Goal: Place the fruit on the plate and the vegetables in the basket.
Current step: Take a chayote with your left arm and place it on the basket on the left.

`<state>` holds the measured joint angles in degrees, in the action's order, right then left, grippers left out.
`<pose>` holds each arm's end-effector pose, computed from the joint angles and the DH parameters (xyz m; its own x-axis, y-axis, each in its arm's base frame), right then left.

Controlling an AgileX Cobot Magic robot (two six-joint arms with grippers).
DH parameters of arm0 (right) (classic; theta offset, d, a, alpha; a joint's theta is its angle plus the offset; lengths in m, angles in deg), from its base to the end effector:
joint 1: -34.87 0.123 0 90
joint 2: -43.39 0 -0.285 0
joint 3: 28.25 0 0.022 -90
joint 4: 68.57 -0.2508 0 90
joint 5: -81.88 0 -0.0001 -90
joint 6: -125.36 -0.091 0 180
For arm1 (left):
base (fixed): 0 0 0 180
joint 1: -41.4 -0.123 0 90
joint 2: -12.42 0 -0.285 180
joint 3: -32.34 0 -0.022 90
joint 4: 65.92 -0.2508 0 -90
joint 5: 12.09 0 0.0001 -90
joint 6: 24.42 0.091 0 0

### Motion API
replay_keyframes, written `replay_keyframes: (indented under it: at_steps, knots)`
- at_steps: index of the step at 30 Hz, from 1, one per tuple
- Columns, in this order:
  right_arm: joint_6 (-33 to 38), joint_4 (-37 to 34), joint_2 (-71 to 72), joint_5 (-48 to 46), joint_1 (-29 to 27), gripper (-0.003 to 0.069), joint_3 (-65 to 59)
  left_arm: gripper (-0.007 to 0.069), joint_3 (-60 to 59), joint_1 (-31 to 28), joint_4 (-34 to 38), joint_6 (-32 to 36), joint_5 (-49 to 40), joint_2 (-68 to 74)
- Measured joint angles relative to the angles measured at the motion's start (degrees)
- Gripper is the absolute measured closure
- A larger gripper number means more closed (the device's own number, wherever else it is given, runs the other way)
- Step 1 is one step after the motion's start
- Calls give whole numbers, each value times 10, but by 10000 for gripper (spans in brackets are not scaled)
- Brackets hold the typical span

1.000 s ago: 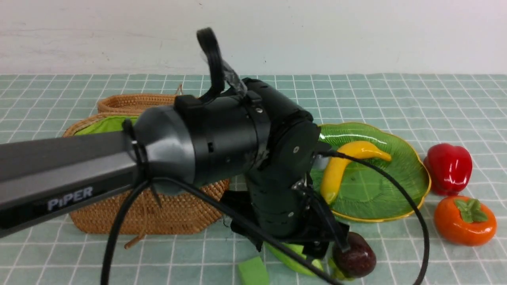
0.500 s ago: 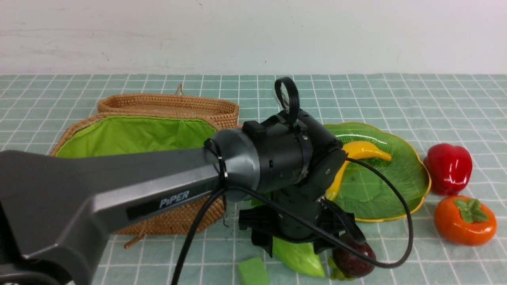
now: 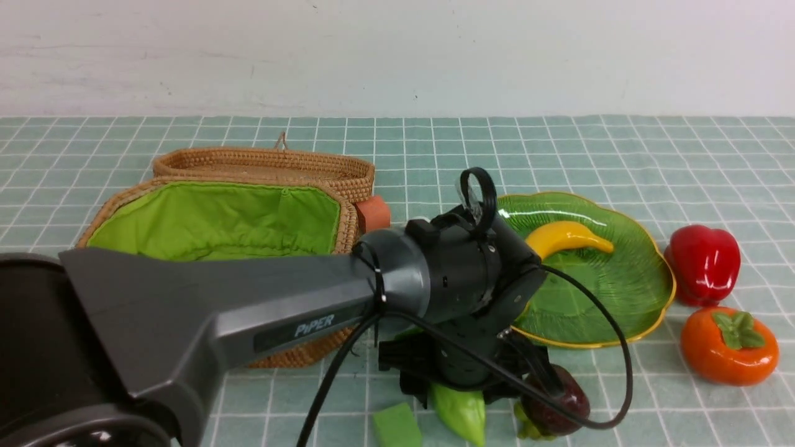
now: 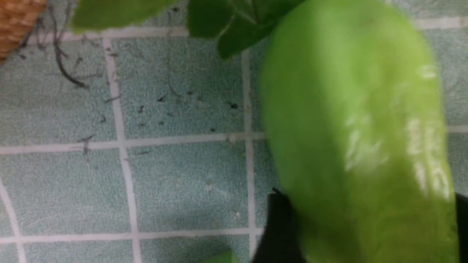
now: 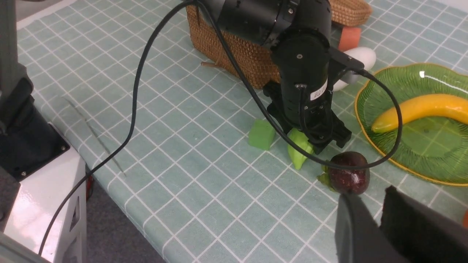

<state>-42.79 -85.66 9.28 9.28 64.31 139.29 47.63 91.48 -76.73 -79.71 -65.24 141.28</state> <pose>-0.0057 0.0261 0.4296 -0.3328 -0.3145 -0.8890 -0.7296 0.6831 0.0315 0.2921 -0.3278 0.1774 -0.9638 -0.0066 -0.2666 0.0161 0.9964 -0.0829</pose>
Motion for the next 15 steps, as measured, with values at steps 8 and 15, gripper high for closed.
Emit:
replay_keyframes:
  at_steps: [8, 15]
  knots:
    - [0, -3, 0, 0, 0, 532, 0, 174, 0, 0, -2, 0, 0, -2]
    - [0, -14, 0, 0, 0, 532, 0, 174, 7, 12, -4, 57, -32, -90]
